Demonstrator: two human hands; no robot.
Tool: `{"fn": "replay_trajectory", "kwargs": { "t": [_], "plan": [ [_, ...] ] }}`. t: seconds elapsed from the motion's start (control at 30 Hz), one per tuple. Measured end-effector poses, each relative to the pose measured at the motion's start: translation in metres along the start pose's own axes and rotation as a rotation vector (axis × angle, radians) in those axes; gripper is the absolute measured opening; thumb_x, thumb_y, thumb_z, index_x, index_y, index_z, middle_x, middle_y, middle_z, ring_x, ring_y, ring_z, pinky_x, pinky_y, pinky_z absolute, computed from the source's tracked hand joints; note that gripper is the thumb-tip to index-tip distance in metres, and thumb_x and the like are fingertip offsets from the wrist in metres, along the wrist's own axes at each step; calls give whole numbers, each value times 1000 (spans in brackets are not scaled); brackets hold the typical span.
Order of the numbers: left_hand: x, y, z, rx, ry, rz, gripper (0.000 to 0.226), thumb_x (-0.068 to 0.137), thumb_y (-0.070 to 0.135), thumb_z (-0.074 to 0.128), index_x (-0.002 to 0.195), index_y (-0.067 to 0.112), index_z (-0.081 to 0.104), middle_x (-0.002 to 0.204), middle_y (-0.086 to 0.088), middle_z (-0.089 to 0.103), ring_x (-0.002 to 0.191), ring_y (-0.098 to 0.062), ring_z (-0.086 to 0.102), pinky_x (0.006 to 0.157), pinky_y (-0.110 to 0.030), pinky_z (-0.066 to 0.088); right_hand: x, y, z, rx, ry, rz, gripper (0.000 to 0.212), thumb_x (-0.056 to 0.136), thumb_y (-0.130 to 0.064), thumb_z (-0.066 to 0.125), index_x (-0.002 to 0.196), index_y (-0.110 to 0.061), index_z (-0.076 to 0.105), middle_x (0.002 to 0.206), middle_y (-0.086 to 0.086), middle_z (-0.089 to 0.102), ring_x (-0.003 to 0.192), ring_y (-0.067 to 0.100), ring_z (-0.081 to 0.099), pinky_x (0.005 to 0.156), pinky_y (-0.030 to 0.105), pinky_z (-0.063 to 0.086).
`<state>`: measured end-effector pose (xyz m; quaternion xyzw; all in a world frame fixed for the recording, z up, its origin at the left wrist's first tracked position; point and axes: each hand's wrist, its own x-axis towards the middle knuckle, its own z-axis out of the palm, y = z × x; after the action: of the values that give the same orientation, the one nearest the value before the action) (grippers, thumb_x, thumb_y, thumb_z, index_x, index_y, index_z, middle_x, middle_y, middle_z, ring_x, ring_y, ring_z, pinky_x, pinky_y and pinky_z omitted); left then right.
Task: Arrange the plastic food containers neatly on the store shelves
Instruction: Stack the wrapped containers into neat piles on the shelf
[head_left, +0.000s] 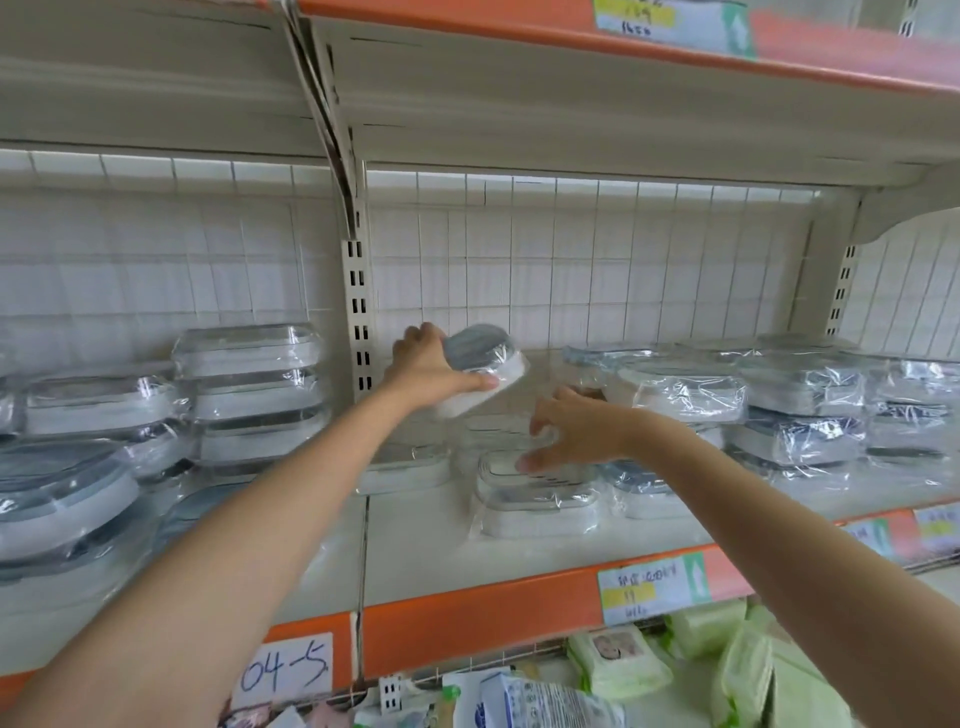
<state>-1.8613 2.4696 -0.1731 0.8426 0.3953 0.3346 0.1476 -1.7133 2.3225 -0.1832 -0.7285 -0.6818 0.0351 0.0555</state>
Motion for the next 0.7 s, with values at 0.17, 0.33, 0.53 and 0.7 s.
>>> {"fn": "replay_trajectory", "kwargs": {
  "t": [0.17, 0.33, 0.53, 0.7],
  "plan": [
    [-31, -14, -36, 0, -109, 3, 85, 60, 51, 84, 126, 15, 45, 123, 1, 46, 107, -14, 47, 86, -27, 40, -4, -7, 12, 46, -170, 15, 100, 67, -49, 79, 147, -23, 23, 149, 0, 33, 132, 22, 38, 110, 35, 31],
    [-70, -29, -58, -10, -138, 41, 82, 62, 46, 85, 129, 20, 45, 125, 7, 47, 109, -8, 45, 86, -21, 34, -6, -26, 7, 5, -49, -36, 87, 64, -54, 79, 134, -18, 40, 129, -2, 45, 112, 18, 42, 102, 36, 38],
    [-101, -48, -127, 51, -76, 76, 69, 62, 51, 82, 119, 27, 53, 117, 13, 53, 104, -6, 50, 77, -19, 35, 7, -70, -11, 19, 80, -151, 83, 62, -60, 76, 128, -23, 43, 111, -7, 43, 108, 18, 42, 96, 40, 41],
    [-125, -77, -182, 96, -93, 36, 71, 61, 50, 82, 122, 29, 51, 123, 13, 51, 113, -7, 48, 97, -27, 38, 26, -110, -8, -6, 93, -163, 91, 65, -60, 74, 137, -21, 35, 122, 0, 42, 117, 20, 36, 102, 41, 38]
  ]
}}
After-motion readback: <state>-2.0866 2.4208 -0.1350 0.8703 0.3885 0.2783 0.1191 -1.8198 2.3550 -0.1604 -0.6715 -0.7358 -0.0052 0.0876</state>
